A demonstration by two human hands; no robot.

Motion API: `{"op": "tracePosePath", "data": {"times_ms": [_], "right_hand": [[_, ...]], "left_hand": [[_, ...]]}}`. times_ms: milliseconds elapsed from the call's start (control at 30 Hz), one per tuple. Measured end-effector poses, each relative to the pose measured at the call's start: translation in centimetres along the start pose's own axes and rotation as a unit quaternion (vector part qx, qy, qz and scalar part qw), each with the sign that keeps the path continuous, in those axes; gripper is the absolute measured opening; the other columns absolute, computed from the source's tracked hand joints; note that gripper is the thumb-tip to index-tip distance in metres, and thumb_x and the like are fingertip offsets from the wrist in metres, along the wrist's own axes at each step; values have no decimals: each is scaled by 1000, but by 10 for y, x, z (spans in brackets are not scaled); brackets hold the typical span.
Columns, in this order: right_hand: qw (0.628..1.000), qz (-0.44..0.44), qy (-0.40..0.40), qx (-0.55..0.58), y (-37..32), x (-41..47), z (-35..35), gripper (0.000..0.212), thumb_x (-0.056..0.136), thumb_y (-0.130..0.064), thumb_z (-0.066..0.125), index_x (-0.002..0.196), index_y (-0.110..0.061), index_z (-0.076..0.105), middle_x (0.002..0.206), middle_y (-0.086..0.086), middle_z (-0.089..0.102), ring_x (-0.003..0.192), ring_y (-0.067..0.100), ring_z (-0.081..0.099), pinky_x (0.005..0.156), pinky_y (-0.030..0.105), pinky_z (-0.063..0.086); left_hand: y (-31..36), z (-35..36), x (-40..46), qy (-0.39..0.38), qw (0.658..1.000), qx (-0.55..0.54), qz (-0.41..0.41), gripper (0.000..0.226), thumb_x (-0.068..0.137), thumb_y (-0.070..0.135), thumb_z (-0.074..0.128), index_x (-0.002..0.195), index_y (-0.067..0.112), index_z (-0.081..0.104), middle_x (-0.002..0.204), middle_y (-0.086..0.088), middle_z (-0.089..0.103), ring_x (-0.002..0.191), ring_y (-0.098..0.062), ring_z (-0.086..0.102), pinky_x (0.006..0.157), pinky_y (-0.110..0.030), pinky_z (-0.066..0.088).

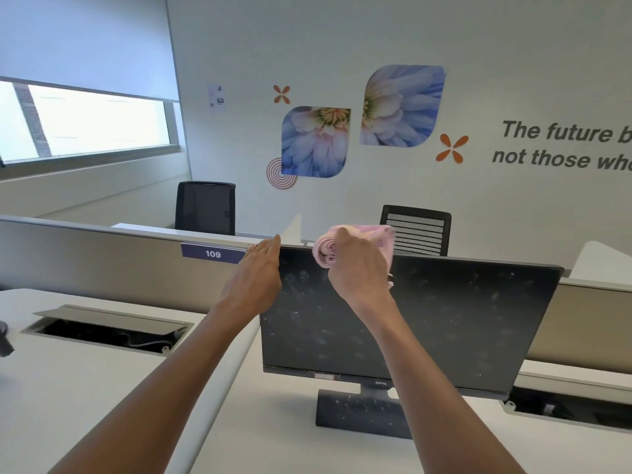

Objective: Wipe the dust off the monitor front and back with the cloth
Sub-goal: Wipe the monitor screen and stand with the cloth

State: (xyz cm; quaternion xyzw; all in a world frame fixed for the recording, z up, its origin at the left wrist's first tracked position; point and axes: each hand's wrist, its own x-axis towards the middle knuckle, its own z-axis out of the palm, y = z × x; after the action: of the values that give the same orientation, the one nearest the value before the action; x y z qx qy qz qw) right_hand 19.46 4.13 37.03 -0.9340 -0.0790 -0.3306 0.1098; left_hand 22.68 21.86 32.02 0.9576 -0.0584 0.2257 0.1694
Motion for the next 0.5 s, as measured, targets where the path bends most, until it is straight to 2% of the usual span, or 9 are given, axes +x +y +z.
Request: {"op": "tracePosePath", "data": {"times_ms": [33,100,133,200,267,300,367,433,500], "right_hand": [[997,-27,-43,55,0,3,0,41,80,-3,55,118,-16,59,105,-1,66,100,24,57,78,33,47],[978,-27,-145,146,-1,4,-7,51,81,1,53,129,-16,52,111,4,59,101,30,58,81,40,54],[976,-10,-151,156,0,4,-9,51,81,2,53,129,-16,51,108,4,56,99,31,60,81,41,55],[988,30,-85,126,3,3,-9,43,82,0,55,123,-13,54,100,2,56,96,31,62,77,36,53],[997,54,-10,49,2,0,-7,35,82,-4,58,116,-11,56,97,5,67,92,29,65,74,33,52],[998,58,-1,21,-1,-2,-5,32,82,-6,59,114,-11,56,96,7,69,90,28,66,74,34,52],[999,48,0,-1,-8,-1,1,30,83,-9,60,112,-11,56,95,6,69,87,27,66,74,35,52],[1000,10,11,21,-19,1,9,31,81,-6,58,111,-14,59,93,3,68,86,25,67,76,34,51],[994,-54,-26,87,-29,8,17,40,80,-3,56,118,-17,58,101,3,68,94,25,64,84,35,49]], "left_hand": [[-1,-1,0,-8,1000,-4,-2,63,99,5,45,156,13,18,161,-7,26,148,-29,25,116,-42,27],[-4,-3,3,-8,999,-31,-8,62,100,6,45,155,12,19,160,-10,27,145,-32,30,114,-45,32],[-6,-2,3,1,999,-48,-15,60,101,8,44,155,11,19,159,-11,28,144,-33,31,113,-45,33],[-10,-1,3,27,995,-89,-42,56,102,11,43,154,8,22,156,-14,35,141,-34,37,111,-45,37],[-10,-2,2,48,986,-141,-81,49,103,13,43,149,7,30,140,-18,52,122,-36,54,99,-45,48],[-8,-4,1,54,980,-164,-99,42,103,14,41,145,7,35,133,-19,57,114,-34,58,94,-45,50],[-4,-9,1,56,968,-211,-123,37,105,14,37,140,5,40,134,-18,56,119,-35,54,96,-46,46],[-4,-13,2,57,958,-244,-139,38,105,13,35,141,4,42,139,-15,52,126,-34,49,97,-40,42],[-6,-13,5,63,954,-259,-136,31,104,13,36,130,4,50,125,-14,59,118,-33,53,90,-37,43]]}}
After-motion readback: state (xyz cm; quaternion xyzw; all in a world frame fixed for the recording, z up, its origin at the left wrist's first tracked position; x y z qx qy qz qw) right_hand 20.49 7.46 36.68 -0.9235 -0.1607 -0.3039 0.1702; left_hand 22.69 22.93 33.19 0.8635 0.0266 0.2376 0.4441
